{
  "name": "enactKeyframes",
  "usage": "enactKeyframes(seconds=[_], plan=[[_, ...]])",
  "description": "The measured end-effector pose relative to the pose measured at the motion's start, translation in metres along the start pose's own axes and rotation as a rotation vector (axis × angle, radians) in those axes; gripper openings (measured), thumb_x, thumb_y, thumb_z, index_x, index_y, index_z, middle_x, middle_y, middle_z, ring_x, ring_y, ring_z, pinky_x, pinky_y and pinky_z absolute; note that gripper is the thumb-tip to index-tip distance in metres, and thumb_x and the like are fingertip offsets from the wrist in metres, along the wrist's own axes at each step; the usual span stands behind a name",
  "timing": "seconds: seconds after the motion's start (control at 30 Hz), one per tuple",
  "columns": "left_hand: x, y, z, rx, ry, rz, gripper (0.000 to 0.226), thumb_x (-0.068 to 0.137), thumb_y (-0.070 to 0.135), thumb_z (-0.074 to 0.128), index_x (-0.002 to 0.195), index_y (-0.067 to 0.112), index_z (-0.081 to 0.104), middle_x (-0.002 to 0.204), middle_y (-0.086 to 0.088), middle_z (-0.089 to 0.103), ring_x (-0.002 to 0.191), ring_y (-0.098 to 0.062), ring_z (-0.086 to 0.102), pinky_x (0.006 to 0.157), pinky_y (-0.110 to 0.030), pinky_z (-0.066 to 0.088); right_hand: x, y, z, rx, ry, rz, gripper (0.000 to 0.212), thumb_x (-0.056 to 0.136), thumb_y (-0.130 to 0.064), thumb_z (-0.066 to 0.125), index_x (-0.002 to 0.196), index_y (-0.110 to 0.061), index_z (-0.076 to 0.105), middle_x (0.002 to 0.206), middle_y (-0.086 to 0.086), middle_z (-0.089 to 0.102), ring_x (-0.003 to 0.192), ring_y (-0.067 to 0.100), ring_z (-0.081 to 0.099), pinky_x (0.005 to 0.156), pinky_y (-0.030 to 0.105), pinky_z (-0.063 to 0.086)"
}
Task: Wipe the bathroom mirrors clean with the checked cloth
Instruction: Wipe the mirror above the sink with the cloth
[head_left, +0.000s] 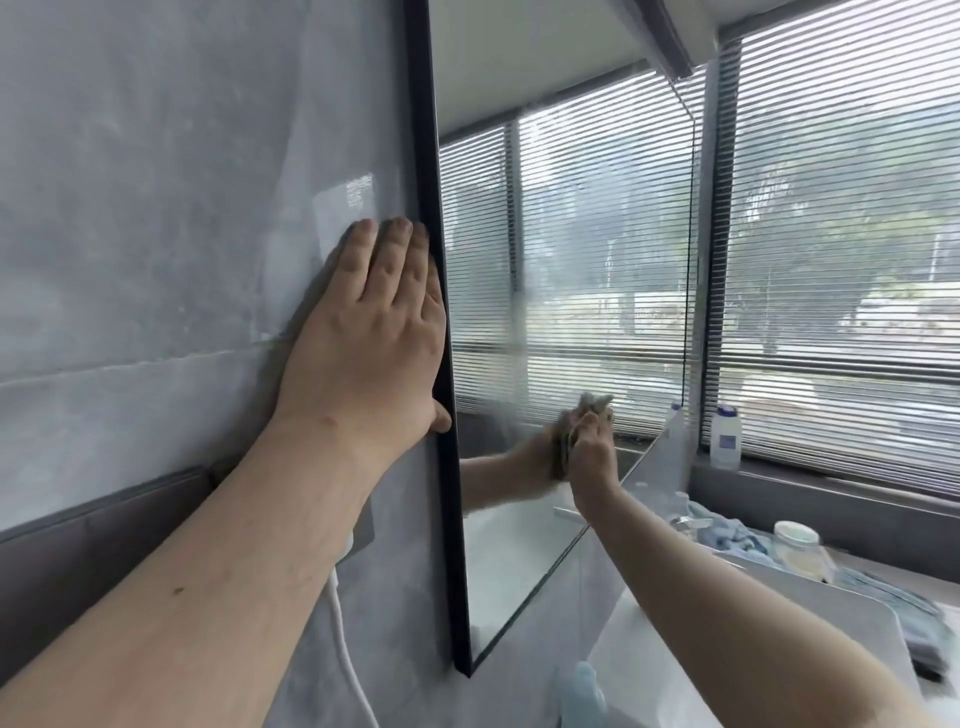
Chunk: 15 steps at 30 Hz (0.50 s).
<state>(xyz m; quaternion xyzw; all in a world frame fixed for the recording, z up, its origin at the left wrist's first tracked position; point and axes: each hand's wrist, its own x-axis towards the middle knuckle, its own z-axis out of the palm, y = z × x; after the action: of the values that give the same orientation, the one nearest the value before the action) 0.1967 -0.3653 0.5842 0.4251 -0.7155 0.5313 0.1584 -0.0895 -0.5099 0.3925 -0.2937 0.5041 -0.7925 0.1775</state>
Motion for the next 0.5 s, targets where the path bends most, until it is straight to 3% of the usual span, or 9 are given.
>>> enactKeyframes(seconds=[0.13, 0.23, 0.33, 0.4, 0.43, 0.5], plan=[[0.000, -0.001, -0.001, 0.005, 0.001, -0.004, 0.132, 0.071, 0.090, 0.038, 0.153, -0.006, 0.000, 0.163, -0.027, -0.005, 0.152, -0.039, -0.006, 0.119, -0.056, -0.012, -0.015, -0.122, 0.027, 0.192, -0.072, -0.140, 0.037, 0.106, -0.020, 0.038, 0.140, -0.017, 0.053, 0.130, 0.001, 0.062, 0.119, 0.014, 0.060, 0.096, 0.025, 0.051], [0.000, 0.000, -0.001, 0.007, 0.001, -0.012, 0.134, 0.070, 0.091, 0.037, 0.153, -0.006, 0.000, 0.163, -0.026, -0.005, 0.152, -0.039, -0.006, 0.118, -0.055, -0.014, -0.024, -0.182, 0.040, 0.182, -0.130, -0.292, 0.038, 0.102, -0.005, 0.044, 0.138, -0.008, 0.055, 0.131, 0.006, 0.063, 0.121, 0.017, 0.060, 0.098, 0.024, 0.051], [0.000, 0.001, -0.002, 0.007, -0.009, -0.020, 0.133, 0.071, 0.091, 0.037, 0.153, -0.006, -0.002, 0.163, -0.026, -0.006, 0.152, -0.039, -0.007, 0.119, -0.055, -0.013, -0.024, -0.224, 0.055, -0.045, -0.087, -0.500, 0.046, 0.099, -0.012, 0.050, 0.144, -0.013, 0.045, 0.130, -0.003, 0.060, 0.119, 0.008, 0.056, 0.099, 0.023, 0.049], [0.000, 0.000, -0.002, 0.004, -0.008, -0.025, 0.133, 0.071, 0.090, 0.039, 0.153, -0.006, -0.003, 0.163, -0.025, -0.006, 0.152, -0.038, -0.007, 0.119, -0.055, -0.012, -0.017, -0.238, 0.062, -0.165, -0.045, -0.560, 0.056, 0.098, -0.019, 0.052, 0.150, -0.014, 0.033, 0.155, 0.006, 0.036, 0.142, 0.018, 0.034, 0.115, 0.029, 0.031], [0.000, 0.000, -0.002, -0.001, -0.007, -0.027, 0.133, 0.071, 0.090, 0.039, 0.153, -0.006, -0.003, 0.163, -0.025, -0.005, 0.152, -0.038, -0.006, 0.119, -0.055, -0.012, -0.011, -0.240, 0.066, -0.204, -0.004, -0.537, 0.052, 0.099, -0.023, 0.052, 0.148, -0.013, 0.038, 0.158, 0.009, 0.030, 0.145, 0.020, 0.027, 0.115, 0.028, 0.025], [0.000, 0.001, -0.001, -0.008, -0.001, -0.029, 0.133, 0.071, 0.089, 0.040, 0.153, -0.006, -0.003, 0.163, -0.025, -0.006, 0.152, -0.038, -0.007, 0.119, -0.054, -0.012, -0.002, -0.244, 0.071, -0.351, 0.095, -0.490, 0.035, 0.100, -0.034, 0.045, 0.129, -0.019, 0.058, 0.141, 0.011, 0.048, 0.129, 0.023, 0.037, 0.107, 0.030, 0.028]])
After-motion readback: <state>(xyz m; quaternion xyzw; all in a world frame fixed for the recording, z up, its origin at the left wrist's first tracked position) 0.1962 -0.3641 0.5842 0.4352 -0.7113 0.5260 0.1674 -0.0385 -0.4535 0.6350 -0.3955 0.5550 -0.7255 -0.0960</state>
